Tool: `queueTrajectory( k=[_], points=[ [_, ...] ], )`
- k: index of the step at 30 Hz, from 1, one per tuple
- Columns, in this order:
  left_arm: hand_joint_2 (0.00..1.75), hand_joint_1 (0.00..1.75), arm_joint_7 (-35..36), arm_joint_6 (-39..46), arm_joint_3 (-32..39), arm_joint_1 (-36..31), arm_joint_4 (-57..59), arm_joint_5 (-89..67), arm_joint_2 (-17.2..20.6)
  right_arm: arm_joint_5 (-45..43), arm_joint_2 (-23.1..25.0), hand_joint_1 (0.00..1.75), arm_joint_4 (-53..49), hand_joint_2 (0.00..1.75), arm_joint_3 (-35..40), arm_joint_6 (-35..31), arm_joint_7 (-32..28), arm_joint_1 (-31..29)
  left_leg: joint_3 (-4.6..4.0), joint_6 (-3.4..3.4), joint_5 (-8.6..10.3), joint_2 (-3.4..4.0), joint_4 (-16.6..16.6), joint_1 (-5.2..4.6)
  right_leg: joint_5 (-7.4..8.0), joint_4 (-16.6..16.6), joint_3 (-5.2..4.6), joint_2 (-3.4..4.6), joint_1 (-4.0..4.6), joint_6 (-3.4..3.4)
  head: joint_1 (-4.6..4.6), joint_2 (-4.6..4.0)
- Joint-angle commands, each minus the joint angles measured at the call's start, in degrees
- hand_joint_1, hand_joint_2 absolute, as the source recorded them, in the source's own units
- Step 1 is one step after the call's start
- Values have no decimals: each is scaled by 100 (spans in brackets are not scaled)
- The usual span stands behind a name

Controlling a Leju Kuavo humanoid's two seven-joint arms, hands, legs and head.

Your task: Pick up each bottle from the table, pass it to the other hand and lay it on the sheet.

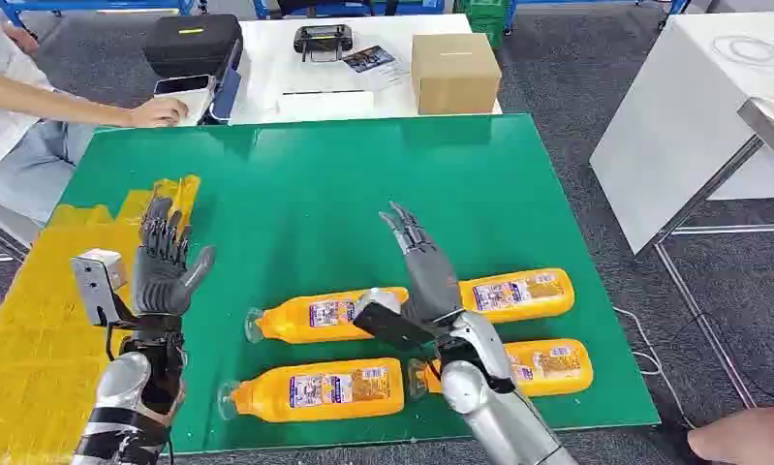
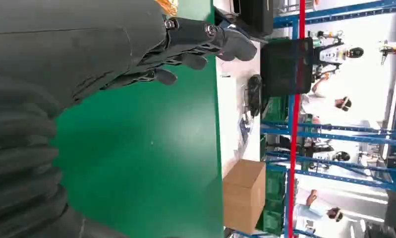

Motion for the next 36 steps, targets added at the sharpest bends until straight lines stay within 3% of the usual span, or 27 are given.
queueTrajectory(
  k=[1,7,25,36],
  points=[
    [175,0,40,-34,174,-322,286,30,-177,240,-109,0,1805,175,741,309,165,-857,13,3,-6,2,1,6,-3,-7,18,-3,7,-4,4,0],
    [175,0,51,26,69,-558,539,-28,-222,362,101,0,3020,175,1060,570,131,-1318,16,1,-5,4,-1,4,-2,-5,19,0,6,-5,2,0],
    [175,0,51,22,72,-547,544,-27,-215,362,110,0,3021,175,1062,572,131,-1322,6,2,-2,-5,1,0,-3,-1,8,-6,1,-3,2,0],
    [175,0,-348,646,-19,-674,525,-295,-414,399,372,0,4311,175,1436,810,65,-1790,11,2,-6,-6,3,4,-5,-2,16,-8,5,-4,0,0]
  ],
)
